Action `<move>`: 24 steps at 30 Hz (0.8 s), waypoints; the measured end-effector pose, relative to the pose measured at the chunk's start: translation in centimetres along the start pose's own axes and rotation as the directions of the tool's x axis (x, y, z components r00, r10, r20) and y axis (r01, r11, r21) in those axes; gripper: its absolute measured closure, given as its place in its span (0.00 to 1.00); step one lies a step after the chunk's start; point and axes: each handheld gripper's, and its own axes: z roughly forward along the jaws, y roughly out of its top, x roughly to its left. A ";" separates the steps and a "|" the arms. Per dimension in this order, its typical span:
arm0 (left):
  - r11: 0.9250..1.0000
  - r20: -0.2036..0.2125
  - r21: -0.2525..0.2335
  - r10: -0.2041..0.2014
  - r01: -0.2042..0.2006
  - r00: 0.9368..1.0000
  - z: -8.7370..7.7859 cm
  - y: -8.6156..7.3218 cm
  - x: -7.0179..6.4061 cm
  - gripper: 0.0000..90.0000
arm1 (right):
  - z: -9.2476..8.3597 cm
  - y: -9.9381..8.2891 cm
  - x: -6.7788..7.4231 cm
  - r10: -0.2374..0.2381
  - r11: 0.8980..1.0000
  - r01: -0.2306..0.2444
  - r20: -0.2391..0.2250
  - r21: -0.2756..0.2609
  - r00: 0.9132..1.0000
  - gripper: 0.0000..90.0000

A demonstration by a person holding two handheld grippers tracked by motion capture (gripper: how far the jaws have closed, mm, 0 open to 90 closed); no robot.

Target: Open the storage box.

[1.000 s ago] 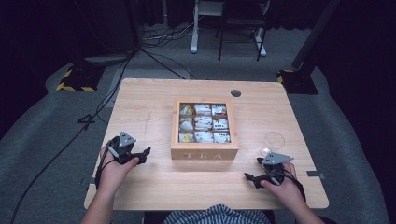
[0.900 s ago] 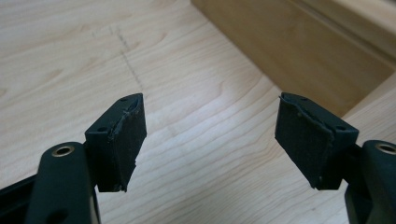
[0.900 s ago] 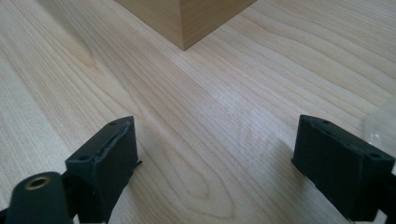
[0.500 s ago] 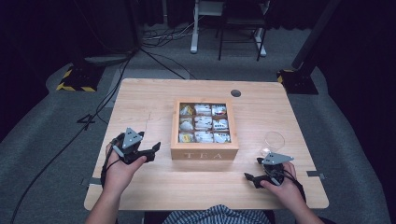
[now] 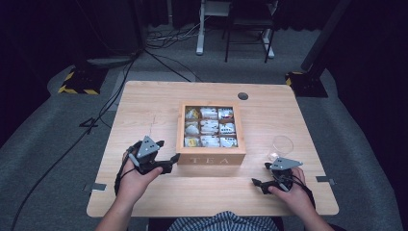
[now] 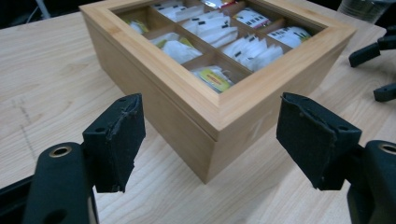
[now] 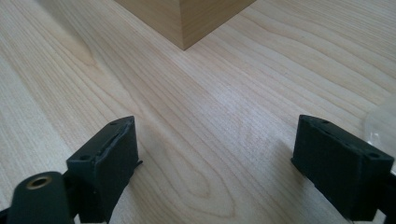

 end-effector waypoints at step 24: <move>0.999 0.030 0.041 -0.034 0.033 0.999 3.7 -1.7 0.0 0.49 | 0.0 0.0 0.0 -0.003 1.000 0.003 -0.001 0.000 1.000 0.16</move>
